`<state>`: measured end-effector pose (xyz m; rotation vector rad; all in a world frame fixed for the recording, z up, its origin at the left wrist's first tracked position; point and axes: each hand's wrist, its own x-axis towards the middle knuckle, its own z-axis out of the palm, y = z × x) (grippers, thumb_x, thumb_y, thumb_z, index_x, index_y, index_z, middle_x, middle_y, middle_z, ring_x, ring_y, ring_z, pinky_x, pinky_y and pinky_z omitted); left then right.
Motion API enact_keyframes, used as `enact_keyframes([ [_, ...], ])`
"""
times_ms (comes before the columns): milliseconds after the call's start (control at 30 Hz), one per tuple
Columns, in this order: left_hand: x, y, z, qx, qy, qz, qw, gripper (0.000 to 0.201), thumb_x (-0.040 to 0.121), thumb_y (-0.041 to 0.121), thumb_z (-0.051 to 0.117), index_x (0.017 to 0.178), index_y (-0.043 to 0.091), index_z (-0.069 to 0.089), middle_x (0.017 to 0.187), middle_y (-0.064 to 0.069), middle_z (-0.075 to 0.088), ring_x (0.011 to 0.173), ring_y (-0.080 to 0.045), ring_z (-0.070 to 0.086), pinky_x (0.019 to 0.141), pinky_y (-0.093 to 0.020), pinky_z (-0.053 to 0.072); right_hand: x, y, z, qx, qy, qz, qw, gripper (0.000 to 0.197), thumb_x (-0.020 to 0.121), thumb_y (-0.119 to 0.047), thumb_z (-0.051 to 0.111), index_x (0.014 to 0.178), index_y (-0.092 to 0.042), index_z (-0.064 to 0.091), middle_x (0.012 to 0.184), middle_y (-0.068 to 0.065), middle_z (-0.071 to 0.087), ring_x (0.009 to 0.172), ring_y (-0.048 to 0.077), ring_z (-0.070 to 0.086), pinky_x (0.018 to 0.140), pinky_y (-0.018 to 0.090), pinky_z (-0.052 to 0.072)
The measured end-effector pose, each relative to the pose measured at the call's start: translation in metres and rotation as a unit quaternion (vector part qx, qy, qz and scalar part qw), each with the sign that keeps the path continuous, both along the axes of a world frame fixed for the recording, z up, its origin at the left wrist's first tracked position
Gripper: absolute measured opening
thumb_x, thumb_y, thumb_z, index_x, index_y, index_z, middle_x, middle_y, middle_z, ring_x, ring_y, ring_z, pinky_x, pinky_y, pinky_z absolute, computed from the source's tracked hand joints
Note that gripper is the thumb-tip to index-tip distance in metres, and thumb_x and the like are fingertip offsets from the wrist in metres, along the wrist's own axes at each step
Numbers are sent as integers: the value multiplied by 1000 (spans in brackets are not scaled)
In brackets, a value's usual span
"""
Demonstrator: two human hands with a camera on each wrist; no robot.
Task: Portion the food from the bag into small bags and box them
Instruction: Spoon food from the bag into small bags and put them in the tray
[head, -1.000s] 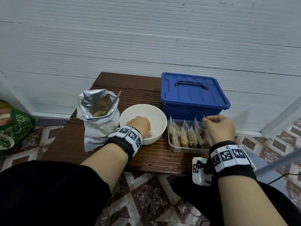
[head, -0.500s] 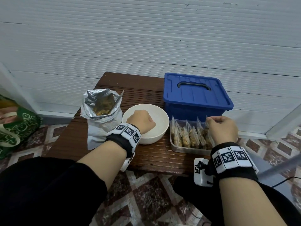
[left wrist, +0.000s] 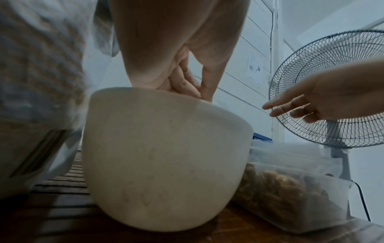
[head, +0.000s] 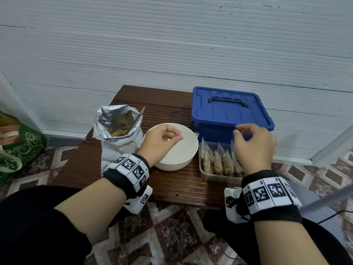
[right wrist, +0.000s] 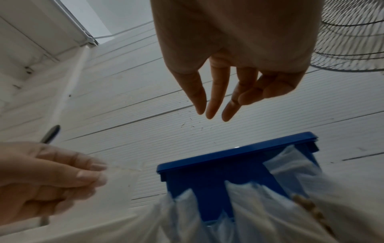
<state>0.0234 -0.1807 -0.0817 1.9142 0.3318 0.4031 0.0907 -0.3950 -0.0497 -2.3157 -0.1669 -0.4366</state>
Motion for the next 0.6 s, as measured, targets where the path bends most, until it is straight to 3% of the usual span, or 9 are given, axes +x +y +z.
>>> enact_keyframes([
  [100,-7,0,2,-23,-7,-13,1000,14,80,16,76,85,25,67,89,4,71,84,-5,64,83,-20,50,-10,13,5,-2,-7,92,996,16,86,-33,61,100,-28,69,99,-5,67,100,26,55,91,49,44],
  [200,-11,-1,6,-26,-19,-30,999,18,78,13,78,84,25,66,81,9,69,74,6,62,78,-13,48,-23,26,9,-30,1,173,984,24,89,-30,62,112,-28,67,109,-10,65,104,18,50,94,40,41],
  [300,-12,-5,12,-18,-36,-49,998,19,75,12,80,82,24,67,81,9,70,75,3,64,79,-14,49,-32,36,6,-37,31,231,972,30,91,-26,60,121,-28,62,115,-12,62,105,14,48,93,29,38],
  [433,-13,-6,17,12,-55,-69,996,16,77,13,78,83,25,69,86,9,71,80,0,65,82,-17,50,-33,42,-2,-10,57,239,969,23,90,-23,62,112,-28,67,100,-8,64,97,13,52,86,28,42],
  [600,-13,-4,19,67,-69,-45,994,24,80,23,76,101,32,68,95,17,70,93,7,62,89,-15,45,-32,45,-2,53,114,223,967,7,89,-23,63,90,-27,69,88,-11,66,86,3,57,71,8,40],
])
